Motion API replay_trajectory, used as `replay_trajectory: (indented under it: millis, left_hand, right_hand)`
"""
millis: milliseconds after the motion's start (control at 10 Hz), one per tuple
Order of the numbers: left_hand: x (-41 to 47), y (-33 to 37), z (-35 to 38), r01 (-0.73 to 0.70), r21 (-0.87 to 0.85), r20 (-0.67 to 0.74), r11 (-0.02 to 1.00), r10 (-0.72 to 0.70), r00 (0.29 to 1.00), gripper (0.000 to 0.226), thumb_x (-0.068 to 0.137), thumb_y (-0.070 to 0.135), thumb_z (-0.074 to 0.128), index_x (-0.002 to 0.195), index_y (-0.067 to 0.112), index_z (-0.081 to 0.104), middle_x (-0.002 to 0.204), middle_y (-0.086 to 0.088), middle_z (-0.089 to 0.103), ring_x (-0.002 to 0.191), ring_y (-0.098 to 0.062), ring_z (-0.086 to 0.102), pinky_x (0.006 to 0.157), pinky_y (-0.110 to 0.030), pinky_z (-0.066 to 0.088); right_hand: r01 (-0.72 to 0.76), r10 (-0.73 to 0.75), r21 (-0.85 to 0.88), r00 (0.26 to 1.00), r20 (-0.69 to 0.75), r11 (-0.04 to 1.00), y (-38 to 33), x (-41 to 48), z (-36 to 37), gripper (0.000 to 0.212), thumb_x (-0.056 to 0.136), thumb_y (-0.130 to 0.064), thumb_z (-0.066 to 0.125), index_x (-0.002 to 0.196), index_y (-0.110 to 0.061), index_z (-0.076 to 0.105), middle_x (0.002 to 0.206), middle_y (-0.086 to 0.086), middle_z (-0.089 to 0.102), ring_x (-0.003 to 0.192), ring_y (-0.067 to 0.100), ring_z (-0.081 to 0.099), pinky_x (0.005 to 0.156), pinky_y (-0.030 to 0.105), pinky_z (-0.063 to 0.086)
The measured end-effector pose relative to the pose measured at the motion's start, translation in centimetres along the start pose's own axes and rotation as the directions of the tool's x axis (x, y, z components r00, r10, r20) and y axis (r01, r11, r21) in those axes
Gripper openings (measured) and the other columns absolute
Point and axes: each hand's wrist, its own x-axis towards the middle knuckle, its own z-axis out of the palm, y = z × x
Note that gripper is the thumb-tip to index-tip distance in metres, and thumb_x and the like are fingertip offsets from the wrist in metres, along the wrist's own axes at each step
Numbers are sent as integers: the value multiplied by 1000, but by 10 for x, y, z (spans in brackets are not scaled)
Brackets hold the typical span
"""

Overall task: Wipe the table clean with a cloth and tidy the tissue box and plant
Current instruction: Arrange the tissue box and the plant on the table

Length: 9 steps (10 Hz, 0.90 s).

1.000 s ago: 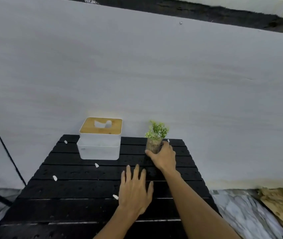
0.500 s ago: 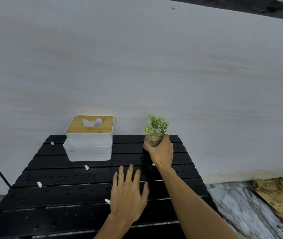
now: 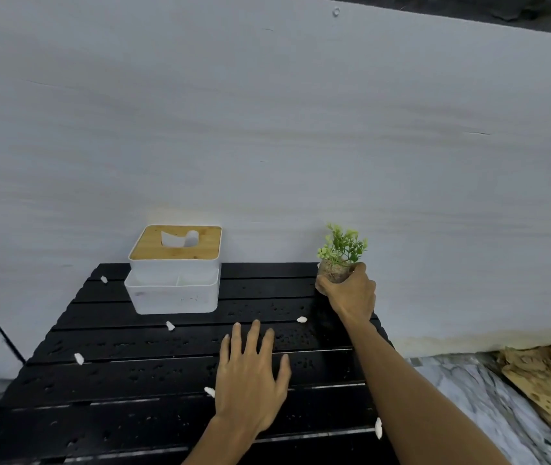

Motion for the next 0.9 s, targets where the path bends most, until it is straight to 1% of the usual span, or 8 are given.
replay_trajectory:
  millis: [200, 300, 400, 500, 600, 700, 800, 900]
  left_hand:
    - [0, 0, 0, -4, -15, 21, 1000, 5, 1000, 56, 90, 55, 36, 124, 20, 64, 136, -7, 58, 129, -36, 48, 104, -51, 43]
    - [1, 0, 0, -5, -19, 25, 1000, 6, 1000, 57, 90, 55, 36, 122, 19, 65, 134, -8, 59, 128, -37, 50, 102, -51, 45]
    - [0, -1, -4, -17, -41, 34, 999, 18, 999, 59, 92, 59, 31, 128, 23, 61, 140, -6, 55, 134, -34, 43, 108, -48, 39]
    - [0, -6, -18, -48, -144, -16, 988, 46, 999, 65, 93, 63, 21, 143, 28, 42, 156, -1, 31, 148, -25, 14, 119, -38, 10]
    - [3, -23, -47, -79, -223, -149, 972, 46, 988, 62, 92, 62, 30, 145, 30, 37, 159, 3, 23, 148, -18, 7, 116, -32, 3]
    - [9, -61, -76, 4, -295, -224, 955, -73, 972, 68, 85, 57, 49, 145, 30, 32, 158, 3, 21, 147, -20, 9, 113, -38, 10]
    - [19, -109, -95, 122, -359, -246, 925, -220, 944, 84, 74, 55, 61, 146, 27, 28, 155, -3, 22, 144, -26, 15, 115, -49, 18]
    - [31, -147, -113, 180, -431, -156, 884, -269, 950, 98, 68, 51, 76, 147, 31, 20, 154, -3, 25, 141, -25, 20, 115, -52, 23]
  right_hand:
    - [14, -13, -10, 1000, 8, 1000, 4, 0, 3, 66, 68, -50, 78, 114, -13, 49, 99, 5, 59, 106, 35, 55, 87, 50, 51]
    - [19, -19, -18, 1000, 11, 1000, 6, 0, 5, 70, 70, -53, 78, 119, -12, 49, 110, 9, 64, 111, 35, 51, 89, 50, 50]
    - [24, -23, -43, 999, 23, 999, 10, -2, 5, 82, 71, -55, 79, 133, -12, 46, 124, 11, 62, 121, 36, 47, 95, 50, 48]
    - [30, -29, 10, 998, -57, 1000, 10, -16, -1, 89, 77, -47, 77, 148, -13, 36, 143, 15, 50, 131, 38, 40, 103, 52, 42]
    - [181, -157, 113, 969, -192, 977, 0, -46, -8, 76, 82, -33, 71, 147, -19, 34, 145, 10, 43, 130, 31, 38, 104, 52, 42]
    - [400, -379, 145, 912, -154, 905, -24, -77, -9, 70, 85, -31, 69, 145, -23, 35, 141, 3, 42, 131, 21, 37, 107, 50, 42]
    - [525, -548, 210, 834, 69, 825, -53, -98, 2, 80, 84, -39, 72, 150, -29, 28, 148, -4, 37, 134, 7, 31, 113, 40, 37]
    - [527, -576, 234, 746, 334, 817, -81, -108, 25, 106, 77, -55, 77, 156, -37, 8, 161, -8, 21, 146, 13, 24, 117, 37, 32]
